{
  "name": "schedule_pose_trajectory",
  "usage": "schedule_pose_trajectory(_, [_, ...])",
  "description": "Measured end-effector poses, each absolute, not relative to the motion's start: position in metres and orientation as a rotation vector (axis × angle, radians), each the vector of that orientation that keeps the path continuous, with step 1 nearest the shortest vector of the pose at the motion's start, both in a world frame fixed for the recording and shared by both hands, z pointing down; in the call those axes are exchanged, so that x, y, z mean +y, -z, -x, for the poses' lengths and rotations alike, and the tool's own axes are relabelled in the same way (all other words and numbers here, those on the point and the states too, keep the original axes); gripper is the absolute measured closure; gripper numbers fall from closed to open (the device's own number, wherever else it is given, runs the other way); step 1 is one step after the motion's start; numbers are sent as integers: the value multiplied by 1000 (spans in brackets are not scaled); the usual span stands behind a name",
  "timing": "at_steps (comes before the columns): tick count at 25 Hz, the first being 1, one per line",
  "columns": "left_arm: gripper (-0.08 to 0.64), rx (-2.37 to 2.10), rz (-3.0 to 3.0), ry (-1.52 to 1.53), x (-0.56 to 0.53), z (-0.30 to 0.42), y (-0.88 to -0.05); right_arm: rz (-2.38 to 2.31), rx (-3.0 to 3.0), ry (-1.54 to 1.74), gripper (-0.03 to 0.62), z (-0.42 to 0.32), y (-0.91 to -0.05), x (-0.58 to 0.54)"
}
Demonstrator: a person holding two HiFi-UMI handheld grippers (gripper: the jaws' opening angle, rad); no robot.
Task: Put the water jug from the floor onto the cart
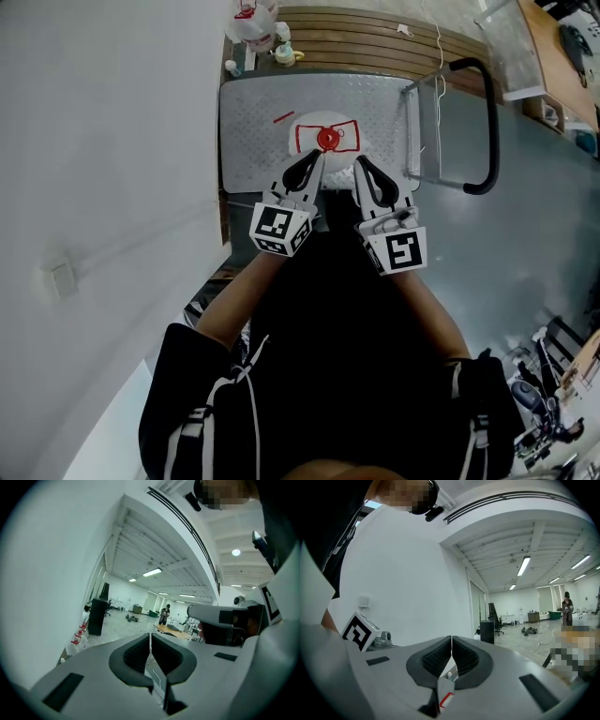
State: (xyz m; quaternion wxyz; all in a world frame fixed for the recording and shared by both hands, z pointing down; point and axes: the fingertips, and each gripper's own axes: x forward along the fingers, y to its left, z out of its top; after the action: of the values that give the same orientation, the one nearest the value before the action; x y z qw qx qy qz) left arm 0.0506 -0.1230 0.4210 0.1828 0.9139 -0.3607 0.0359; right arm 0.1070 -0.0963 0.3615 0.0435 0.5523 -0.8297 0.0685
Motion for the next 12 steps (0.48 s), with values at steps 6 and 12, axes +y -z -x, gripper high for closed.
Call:
schedule_pose_trajectory(6, [532,-1098,-2735,-63,-97,-28,-393,-1708,-2513,-179,573,-82,-356,-70])
schedule_pose_trajectory(12, [532,-1179,-2750,24,-80,1,-379,-1736,-2473,-143,574,-63,-354,-47])
